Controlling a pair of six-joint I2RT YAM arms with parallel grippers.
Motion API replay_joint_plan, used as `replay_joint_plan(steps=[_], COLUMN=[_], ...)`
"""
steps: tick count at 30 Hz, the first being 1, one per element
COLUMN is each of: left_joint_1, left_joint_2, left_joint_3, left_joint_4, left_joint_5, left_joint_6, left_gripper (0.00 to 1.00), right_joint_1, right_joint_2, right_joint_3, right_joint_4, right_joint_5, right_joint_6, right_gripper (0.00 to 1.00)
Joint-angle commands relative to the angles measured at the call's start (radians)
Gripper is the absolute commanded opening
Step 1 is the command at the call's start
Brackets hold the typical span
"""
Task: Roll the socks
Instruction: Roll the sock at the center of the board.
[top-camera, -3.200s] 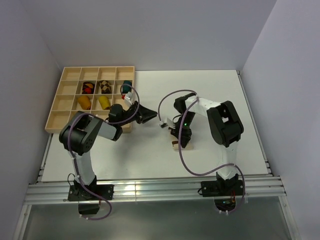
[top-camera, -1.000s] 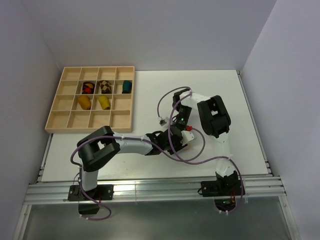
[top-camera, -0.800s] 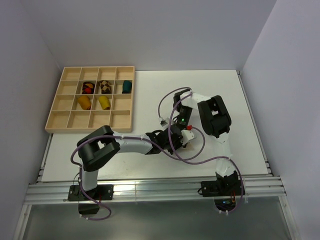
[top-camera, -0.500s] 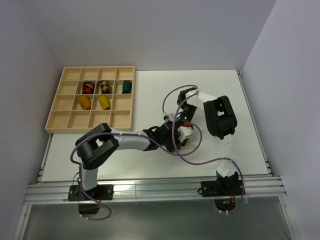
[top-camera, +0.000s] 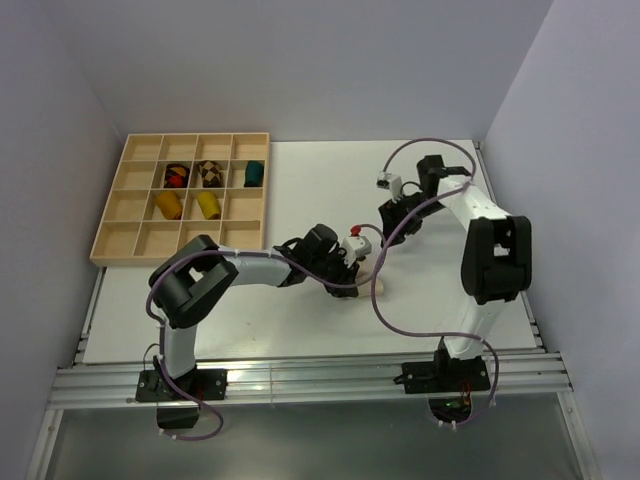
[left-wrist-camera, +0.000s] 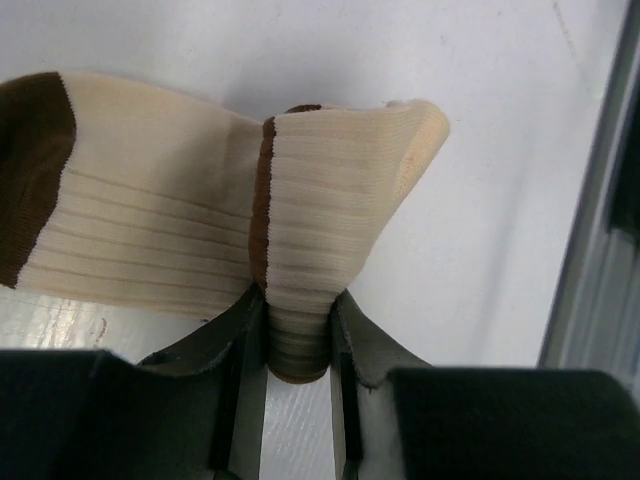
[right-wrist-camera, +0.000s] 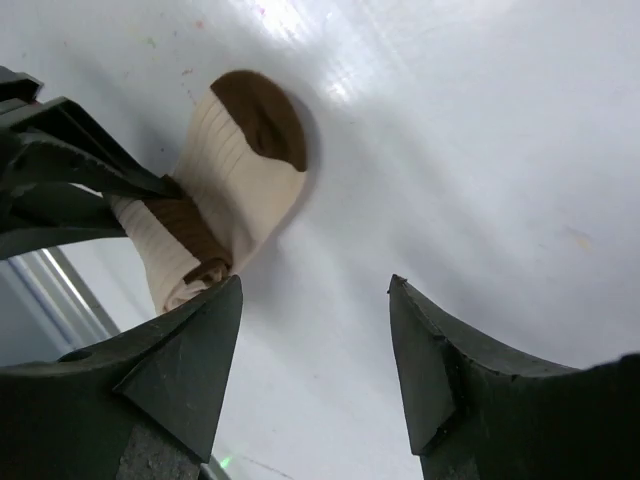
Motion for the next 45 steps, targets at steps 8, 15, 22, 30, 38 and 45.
replay_joint_plan(steps=[8, 15, 22, 30, 38, 45], left_joint_1=[0.075, 0.131, 0.151, 0.174, 0.178, 0.181], left_joint_2=[0.15, 0.187, 0.268, 0.31, 0.334, 0.338], left_joint_3=[0.055, 0.035, 0.086, 0.135, 0.16, 0.193], left_joint_4=[-0.044, 0.001, -0.075, -0.15, -0.178, -0.239], left_joint_5=[0.347, 0.463, 0.482, 0.471, 0.463, 0.44], left_joint_6=[-0.226, -0.373, -0.412, -0.418, -0.427, -0.412], left_gripper=[0.0, 0.0, 0.0, 0.0, 0.0, 0.01], right_joint_1=[-0.07, -0.059, 0.042, 0.317, 0.464, 0.502], right_joint_2=[-0.239, -0.527, -0.762, -0.838, -0.772, -0.643], right_joint_3=[-0.184, -0.46, -0.684, -0.829, -0.869, -0.827], right_joint_4=[0.105, 0.204, 0.356, 0.574, 0.682, 0.649], right_joint_5=[-0.109, -0.118, -0.055, 0.135, 0.294, 0.327], right_joint_6=[-0.242, -0.422, -0.465, -0.39, -0.382, -0.374], right_gripper=[0.68, 0.74, 0.8, 0.82, 0.81, 0.73])
